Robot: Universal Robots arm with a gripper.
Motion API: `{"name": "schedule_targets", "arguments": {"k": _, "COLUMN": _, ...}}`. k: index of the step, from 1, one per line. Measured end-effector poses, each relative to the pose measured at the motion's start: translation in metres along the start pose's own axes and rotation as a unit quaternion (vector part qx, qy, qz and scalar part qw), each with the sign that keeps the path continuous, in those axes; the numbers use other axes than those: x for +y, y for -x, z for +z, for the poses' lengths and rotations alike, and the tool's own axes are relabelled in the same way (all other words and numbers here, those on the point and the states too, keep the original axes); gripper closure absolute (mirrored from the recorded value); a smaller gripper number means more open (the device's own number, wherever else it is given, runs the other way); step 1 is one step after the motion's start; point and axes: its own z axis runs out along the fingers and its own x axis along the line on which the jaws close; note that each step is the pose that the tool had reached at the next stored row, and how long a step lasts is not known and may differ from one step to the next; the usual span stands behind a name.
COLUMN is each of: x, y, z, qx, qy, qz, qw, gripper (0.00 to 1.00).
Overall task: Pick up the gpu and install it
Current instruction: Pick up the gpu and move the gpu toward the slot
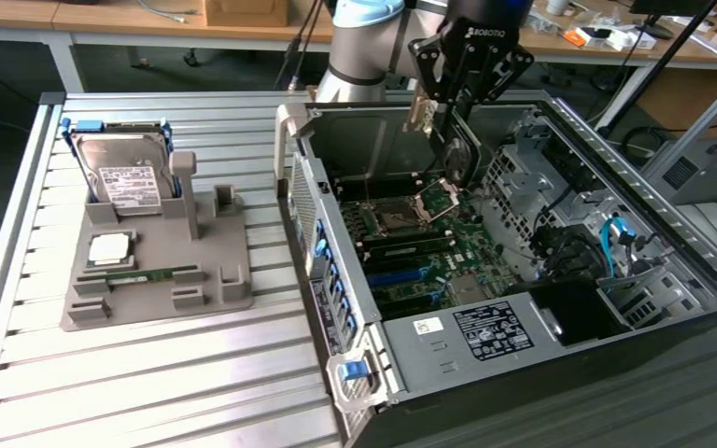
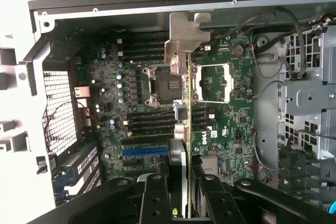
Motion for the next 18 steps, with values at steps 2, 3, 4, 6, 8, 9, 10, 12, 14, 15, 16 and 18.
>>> {"name": "schedule_targets", "arguments": {"k": 2, "x": 0.0001, "y": 0.0002, "z": 0.0005, "qx": 0.0, "qy": -0.0001, "qz": 0.0, "qw": 1.0, "gripper": 0.73}}
{"name": "schedule_targets", "arguments": {"k": 3, "x": 0.0001, "y": 0.0004, "z": 0.0007, "qx": 0.0, "qy": -0.0001, "qz": 0.0, "qw": 1.0, "gripper": 0.73}}
{"name": "schedule_targets", "arguments": {"k": 4, "x": 0.0001, "y": 0.0005, "z": 0.001, "qx": 0.0, "qy": -0.0001, "qz": 0.0, "qw": 1.0, "gripper": 0.73}}
{"name": "schedule_targets", "arguments": {"k": 6, "x": 0.0002, "y": 0.0008, "z": 0.0017, "qx": 0.0, "qy": 0.0, "qz": 0.0, "qw": 1.0, "gripper": 0.73}}
{"name": "schedule_targets", "arguments": {"k": 8, "x": 0.0002, "y": 0.0011, "z": 0.0023, "qx": 0.0, "qy": 0.0, "qz": 0.0, "qw": 1.0, "gripper": 0.73}}
{"name": "schedule_targets", "arguments": {"k": 9, "x": 0.0003, "y": 0.0013, "z": 0.0026, "qx": 0.0, "qy": 0.0, "qz": 0.0, "qw": 1.0, "gripper": 0.73}}
{"name": "schedule_targets", "arguments": {"k": 10, "x": 0.0003, "y": 0.0015, "z": 0.0029, "qx": 0.0, "qy": -0.0001, "qz": 0.0, "qw": 1.0, "gripper": 0.73}}
{"name": "schedule_targets", "arguments": {"k": 12, "x": 0.0004, "y": 0.0017, "z": 0.0033, "qx": 0.0, "qy": -0.0001, "qz": 0.0, "qw": 1.0, "gripper": 0.73}}
{"name": "schedule_targets", "arguments": {"k": 14, "x": 0.0004, "y": 0.0021, "z": 0.0039, "qx": 0.0, "qy": -0.0001, "qz": 0.0, "qw": 1.0, "gripper": 0.73}}
{"name": "schedule_targets", "arguments": {"k": 15, "x": 0.0005, "y": 0.0022, "z": 0.0042, "qx": 0.0, "qy": 0.0, "qz": 0.0, "qw": 1.0, "gripper": 0.73}}
{"name": "schedule_targets", "arguments": {"k": 16, "x": 0.0005, "y": 0.0023, "z": 0.0044, "qx": 0.0, "qy": 0.0, "qz": 0.0, "qw": 1.0, "gripper": 0.73}}
{"name": "schedule_targets", "arguments": {"k": 18, "x": 0.0005, "y": 0.0025, "z": 0.0049, "qx": 0.0, "qy": -0.0001, "qz": 0.0, "qw": 1.0, "gripper": 0.73}}
